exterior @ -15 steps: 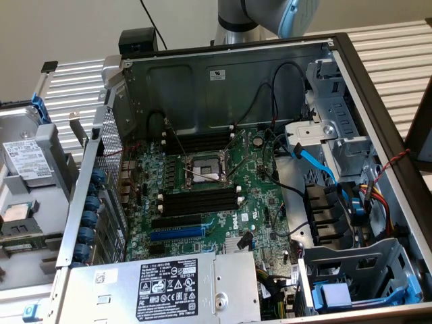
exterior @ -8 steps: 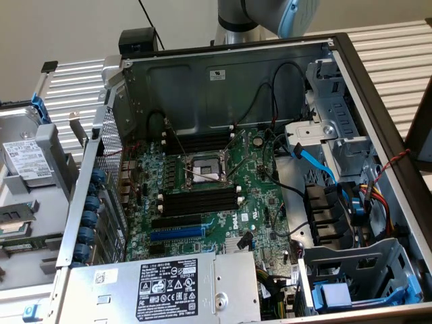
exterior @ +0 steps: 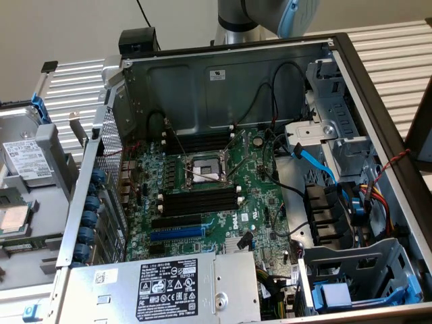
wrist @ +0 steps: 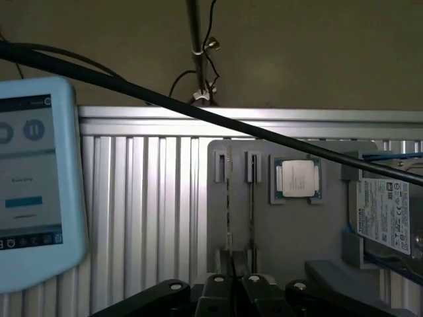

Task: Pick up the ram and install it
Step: 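Pick up the ram and move it above insertion slot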

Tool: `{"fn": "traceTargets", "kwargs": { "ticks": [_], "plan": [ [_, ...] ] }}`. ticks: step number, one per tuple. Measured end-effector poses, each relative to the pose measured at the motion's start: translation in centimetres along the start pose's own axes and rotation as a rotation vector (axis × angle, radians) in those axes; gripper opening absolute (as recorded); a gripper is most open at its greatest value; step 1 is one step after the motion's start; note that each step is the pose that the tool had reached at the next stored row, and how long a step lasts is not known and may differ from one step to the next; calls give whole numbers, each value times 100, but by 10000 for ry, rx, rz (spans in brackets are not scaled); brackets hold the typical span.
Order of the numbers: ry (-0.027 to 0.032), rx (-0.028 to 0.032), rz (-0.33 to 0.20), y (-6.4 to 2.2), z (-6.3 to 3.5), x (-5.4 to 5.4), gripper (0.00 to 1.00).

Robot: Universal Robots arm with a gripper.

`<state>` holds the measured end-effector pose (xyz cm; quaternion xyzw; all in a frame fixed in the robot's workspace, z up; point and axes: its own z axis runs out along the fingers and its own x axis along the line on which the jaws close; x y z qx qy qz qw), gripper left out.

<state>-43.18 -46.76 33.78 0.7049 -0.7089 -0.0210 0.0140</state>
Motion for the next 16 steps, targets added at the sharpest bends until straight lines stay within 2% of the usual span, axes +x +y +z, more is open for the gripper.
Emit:
{"fn": "traceTargets", "kwargs": {
  "ticks": [5,16],
  "plan": [
    [76,1,54,4,-182,-9,12],
    [195,4,233,13,-418,-18,12]
  ]
}}
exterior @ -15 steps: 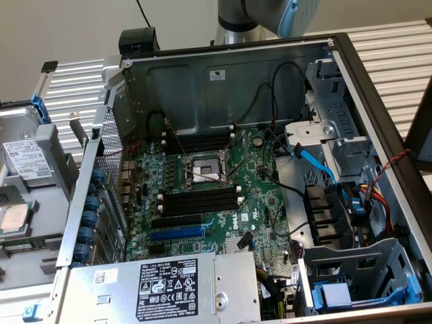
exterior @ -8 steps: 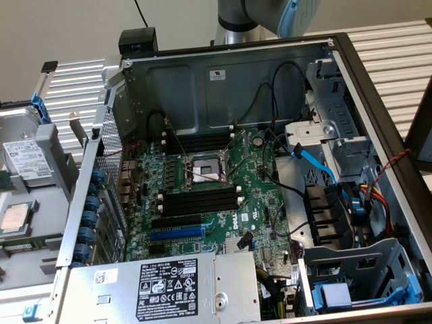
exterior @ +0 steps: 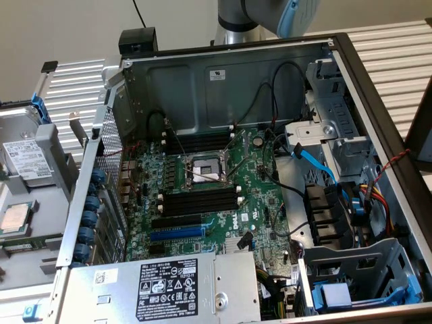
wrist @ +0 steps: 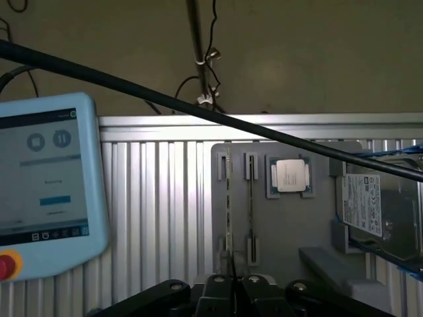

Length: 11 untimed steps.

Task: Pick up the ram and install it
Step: 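Pick up the ram and move it above insertion slot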

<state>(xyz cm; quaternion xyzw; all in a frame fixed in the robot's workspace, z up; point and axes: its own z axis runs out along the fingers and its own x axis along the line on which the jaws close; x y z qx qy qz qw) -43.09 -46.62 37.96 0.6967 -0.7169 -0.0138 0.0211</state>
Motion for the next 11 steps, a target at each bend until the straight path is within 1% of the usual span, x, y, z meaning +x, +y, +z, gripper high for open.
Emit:
{"fn": "traceTargets", "kwargs": {
  "ticks": [3,11],
  "plan": [
    [16,0,33,1,-33,0,12],
    [16,0,36,1,-36,0,12]
  ]
}}
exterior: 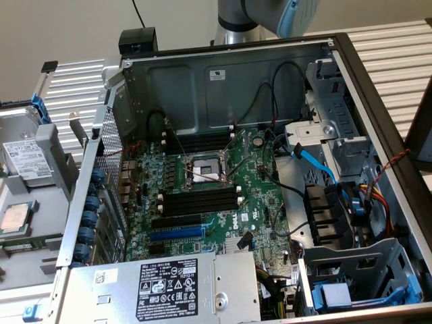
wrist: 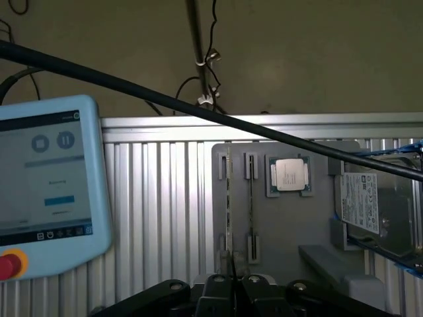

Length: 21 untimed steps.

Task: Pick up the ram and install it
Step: 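Pick up the ram and move it above insertion slot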

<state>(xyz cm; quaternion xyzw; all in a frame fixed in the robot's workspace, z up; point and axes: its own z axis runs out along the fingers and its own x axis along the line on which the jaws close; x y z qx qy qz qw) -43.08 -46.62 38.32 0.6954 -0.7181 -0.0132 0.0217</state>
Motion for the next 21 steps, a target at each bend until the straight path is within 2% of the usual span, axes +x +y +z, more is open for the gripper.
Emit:
{"fn": "traceTargets", "kwargs": {
  "ticks": [9,15,19,20,21],
  "plan": [
    [3,-4,0,0,-6,0,12],
    [150,1,8,4,-117,1,12],
    [192,3,10,8,-197,2,12],
    [197,2,22,-19,-202,-4,12],
    [206,3,29,-95,-217,-19,12]
  ]
}}
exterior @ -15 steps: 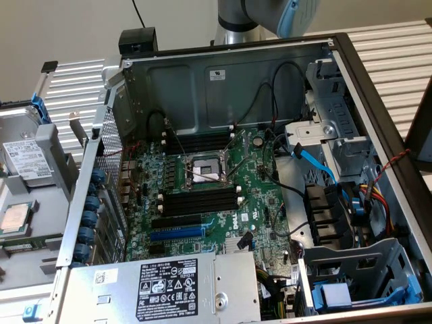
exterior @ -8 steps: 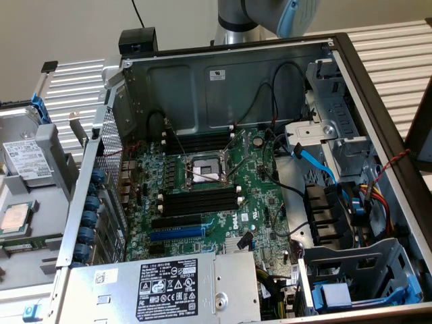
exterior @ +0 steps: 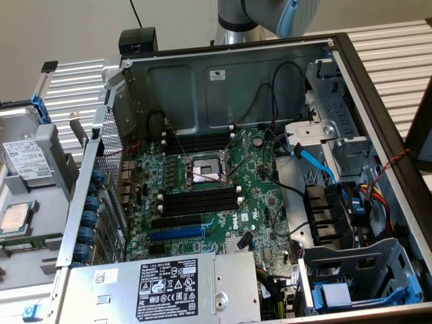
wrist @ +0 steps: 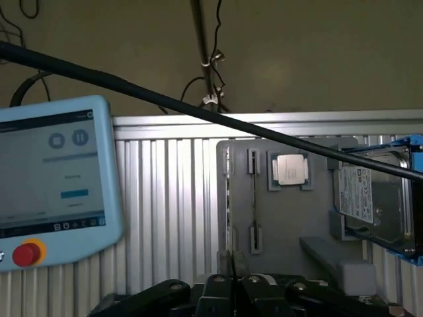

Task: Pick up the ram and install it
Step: 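Pick up the ram and move it above insertion slot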

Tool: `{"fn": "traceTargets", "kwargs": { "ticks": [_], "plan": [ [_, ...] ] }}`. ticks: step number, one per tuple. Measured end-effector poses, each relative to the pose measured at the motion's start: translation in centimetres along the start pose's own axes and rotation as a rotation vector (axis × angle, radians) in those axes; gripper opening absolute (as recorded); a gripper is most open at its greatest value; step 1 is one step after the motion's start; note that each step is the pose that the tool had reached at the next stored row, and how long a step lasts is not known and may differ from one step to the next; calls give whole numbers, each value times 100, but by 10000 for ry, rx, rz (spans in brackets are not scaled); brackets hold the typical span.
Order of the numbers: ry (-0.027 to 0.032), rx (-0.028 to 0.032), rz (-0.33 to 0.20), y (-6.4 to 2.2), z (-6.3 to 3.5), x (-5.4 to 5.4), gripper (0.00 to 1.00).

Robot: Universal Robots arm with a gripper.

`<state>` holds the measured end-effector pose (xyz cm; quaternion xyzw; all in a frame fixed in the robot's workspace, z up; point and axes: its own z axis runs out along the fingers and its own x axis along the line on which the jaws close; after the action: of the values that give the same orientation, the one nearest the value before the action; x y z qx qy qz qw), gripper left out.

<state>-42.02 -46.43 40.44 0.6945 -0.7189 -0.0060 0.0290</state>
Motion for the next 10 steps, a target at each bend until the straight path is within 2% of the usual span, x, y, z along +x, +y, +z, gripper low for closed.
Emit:
{"fn": "traceTargets", "kwargs": {
  "ticks": [2,10],
  "plan": [
    [0,0,0,-309,-31,-27,12],
    [0,1,0,-669,-52,-46,12]
  ]
}}
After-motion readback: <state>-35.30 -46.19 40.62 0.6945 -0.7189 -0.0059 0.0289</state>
